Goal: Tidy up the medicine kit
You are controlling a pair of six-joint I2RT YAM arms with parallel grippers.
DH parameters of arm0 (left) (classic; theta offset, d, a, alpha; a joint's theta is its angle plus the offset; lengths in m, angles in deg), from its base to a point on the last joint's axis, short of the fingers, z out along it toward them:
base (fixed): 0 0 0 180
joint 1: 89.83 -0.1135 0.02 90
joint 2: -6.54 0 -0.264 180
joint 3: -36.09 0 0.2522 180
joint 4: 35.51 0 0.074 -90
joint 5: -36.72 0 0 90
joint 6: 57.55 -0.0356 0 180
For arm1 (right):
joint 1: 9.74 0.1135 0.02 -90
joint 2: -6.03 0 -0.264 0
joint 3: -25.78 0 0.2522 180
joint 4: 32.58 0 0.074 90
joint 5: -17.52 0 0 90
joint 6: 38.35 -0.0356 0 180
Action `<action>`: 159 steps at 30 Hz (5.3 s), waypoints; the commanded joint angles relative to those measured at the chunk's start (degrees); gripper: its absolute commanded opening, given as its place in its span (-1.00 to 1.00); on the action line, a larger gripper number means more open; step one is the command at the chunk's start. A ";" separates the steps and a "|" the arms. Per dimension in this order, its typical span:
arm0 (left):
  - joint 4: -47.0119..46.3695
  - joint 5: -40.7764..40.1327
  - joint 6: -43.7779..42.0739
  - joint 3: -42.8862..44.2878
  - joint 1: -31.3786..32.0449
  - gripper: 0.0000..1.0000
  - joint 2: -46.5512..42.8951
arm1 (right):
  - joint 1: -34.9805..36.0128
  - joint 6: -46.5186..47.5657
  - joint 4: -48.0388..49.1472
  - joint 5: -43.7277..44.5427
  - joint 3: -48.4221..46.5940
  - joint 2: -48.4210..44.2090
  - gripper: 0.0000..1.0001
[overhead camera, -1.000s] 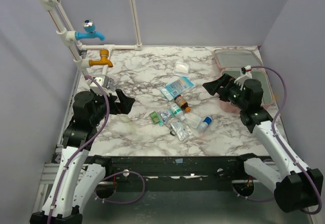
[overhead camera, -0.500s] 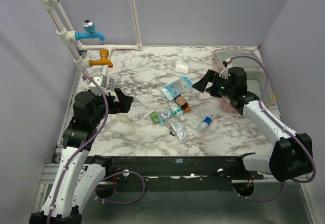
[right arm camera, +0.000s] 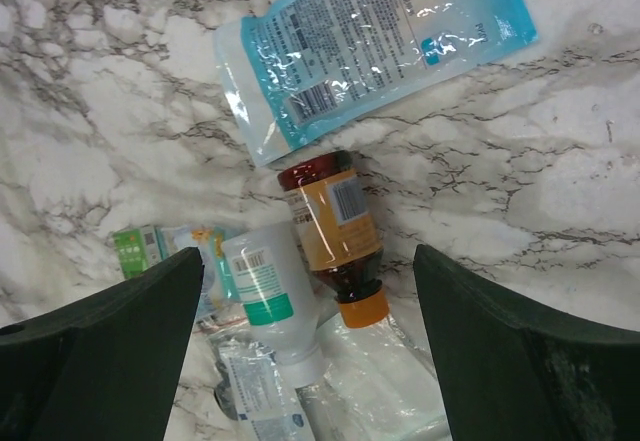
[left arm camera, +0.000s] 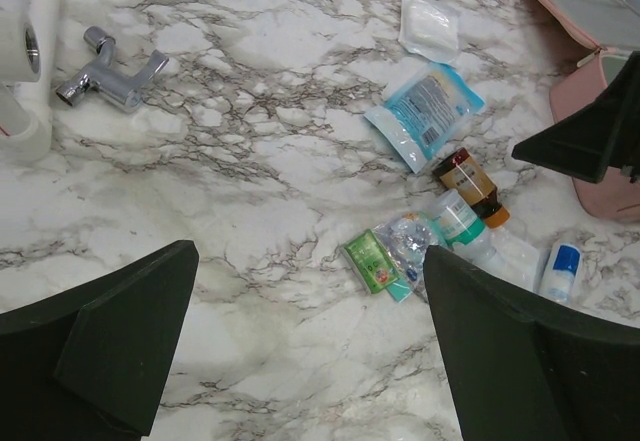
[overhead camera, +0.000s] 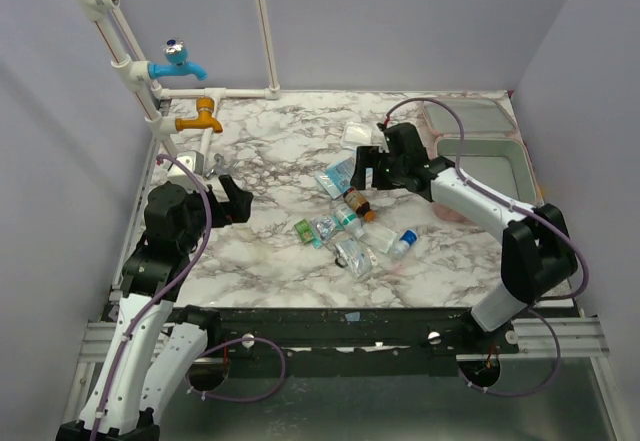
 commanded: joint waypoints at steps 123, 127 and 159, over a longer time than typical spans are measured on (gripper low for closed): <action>3.38 -13.09 -0.97 1.23 16.09 0.97 -2.68 | -21.58 8.38 -13.13 12.81 -19.06 26.04 -0.77; 3.37 -13.08 -0.97 1.25 15.63 0.97 -2.71 | -20.72 7.58 -12.51 11.48 -19.81 26.46 -0.77; 3.52 -13.54 -1.06 1.18 14.07 0.97 -2.03 | -15.49 -11.60 -5.99 13.58 -27.10 32.72 -0.18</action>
